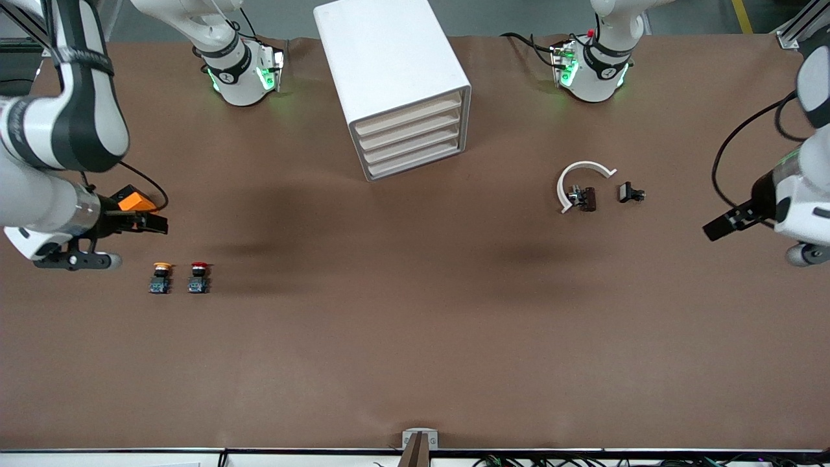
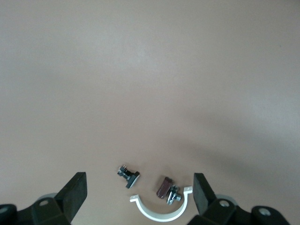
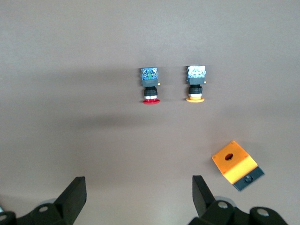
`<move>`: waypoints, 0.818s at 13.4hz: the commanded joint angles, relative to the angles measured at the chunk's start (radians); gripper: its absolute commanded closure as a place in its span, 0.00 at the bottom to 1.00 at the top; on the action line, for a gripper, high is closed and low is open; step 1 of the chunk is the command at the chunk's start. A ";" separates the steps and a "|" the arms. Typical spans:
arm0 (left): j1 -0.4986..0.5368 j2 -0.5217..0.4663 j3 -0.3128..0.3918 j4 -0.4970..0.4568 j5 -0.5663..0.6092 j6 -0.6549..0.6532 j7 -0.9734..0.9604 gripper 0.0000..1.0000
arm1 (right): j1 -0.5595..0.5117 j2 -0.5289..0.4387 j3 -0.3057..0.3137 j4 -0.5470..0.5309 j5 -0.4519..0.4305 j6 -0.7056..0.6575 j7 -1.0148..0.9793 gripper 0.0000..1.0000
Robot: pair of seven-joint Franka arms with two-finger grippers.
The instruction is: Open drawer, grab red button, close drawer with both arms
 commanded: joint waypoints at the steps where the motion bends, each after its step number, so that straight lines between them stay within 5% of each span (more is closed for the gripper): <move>1: 0.069 -0.065 -0.013 -0.013 -0.065 -0.028 0.123 0.00 | 0.003 -0.052 0.002 0.039 0.013 -0.064 0.025 0.00; 4: 0.046 -0.126 0.051 -0.039 -0.091 -0.031 0.287 0.00 | 0.003 -0.112 0.004 0.041 0.013 -0.101 0.025 0.00; 9: -0.228 -0.274 0.353 -0.148 -0.182 -0.105 0.409 0.00 | -0.020 -0.126 -0.010 0.166 0.011 -0.238 0.008 0.00; 11: -0.263 -0.318 0.363 -0.191 -0.182 -0.111 0.398 0.00 | -0.035 -0.126 -0.010 0.217 0.011 -0.299 0.007 0.00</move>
